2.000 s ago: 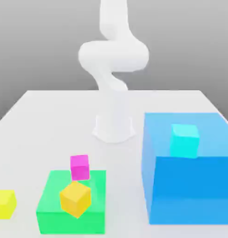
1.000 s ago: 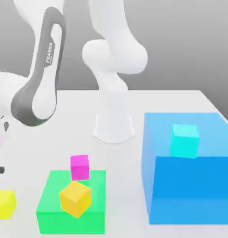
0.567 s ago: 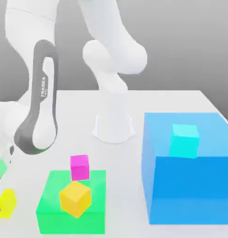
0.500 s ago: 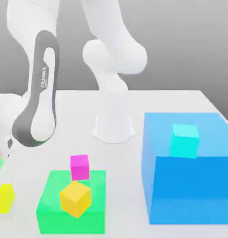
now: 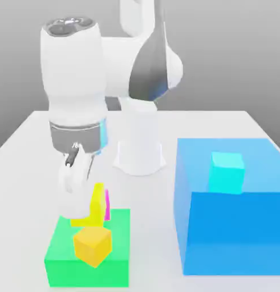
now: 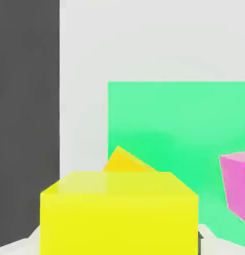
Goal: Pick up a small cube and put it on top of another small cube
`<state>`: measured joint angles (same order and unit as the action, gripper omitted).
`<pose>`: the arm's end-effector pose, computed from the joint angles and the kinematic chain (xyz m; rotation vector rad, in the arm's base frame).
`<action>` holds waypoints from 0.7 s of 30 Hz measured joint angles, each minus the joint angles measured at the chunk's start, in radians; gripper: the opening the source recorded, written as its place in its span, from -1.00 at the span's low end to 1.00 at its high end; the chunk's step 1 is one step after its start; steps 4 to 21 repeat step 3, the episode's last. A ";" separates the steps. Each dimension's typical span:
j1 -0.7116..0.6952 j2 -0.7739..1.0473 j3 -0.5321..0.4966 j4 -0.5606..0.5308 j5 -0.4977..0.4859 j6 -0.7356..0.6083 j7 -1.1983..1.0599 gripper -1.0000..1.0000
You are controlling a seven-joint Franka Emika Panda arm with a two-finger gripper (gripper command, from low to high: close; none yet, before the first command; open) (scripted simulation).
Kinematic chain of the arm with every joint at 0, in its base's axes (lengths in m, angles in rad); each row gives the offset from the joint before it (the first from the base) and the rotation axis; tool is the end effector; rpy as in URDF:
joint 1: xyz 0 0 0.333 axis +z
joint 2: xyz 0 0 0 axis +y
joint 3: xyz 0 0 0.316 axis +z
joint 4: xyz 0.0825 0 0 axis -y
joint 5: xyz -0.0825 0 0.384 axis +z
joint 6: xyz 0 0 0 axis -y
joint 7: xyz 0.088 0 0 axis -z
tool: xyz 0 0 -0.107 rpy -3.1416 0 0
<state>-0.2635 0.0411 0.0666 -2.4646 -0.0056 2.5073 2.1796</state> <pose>0.4688 -0.0934 0.2786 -1.1788 2.9109 -0.0022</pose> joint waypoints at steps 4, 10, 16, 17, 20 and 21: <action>0.003 0.014 0.002 -0.005 -0.001 0.019 0.002 1.00; 0.003 0.014 0.002 -0.005 -0.001 0.019 0.002 1.00; 0.003 0.014 0.002 -0.005 -0.001 0.019 0.002 1.00; 0.003 0.014 0.002 -0.005 -0.001 0.019 0.002 1.00; 0.003 0.014 0.002 -0.005 -0.001 0.019 0.002 1.00; 0.003 0.014 0.002 -0.005 -0.001 0.019 0.002 1.00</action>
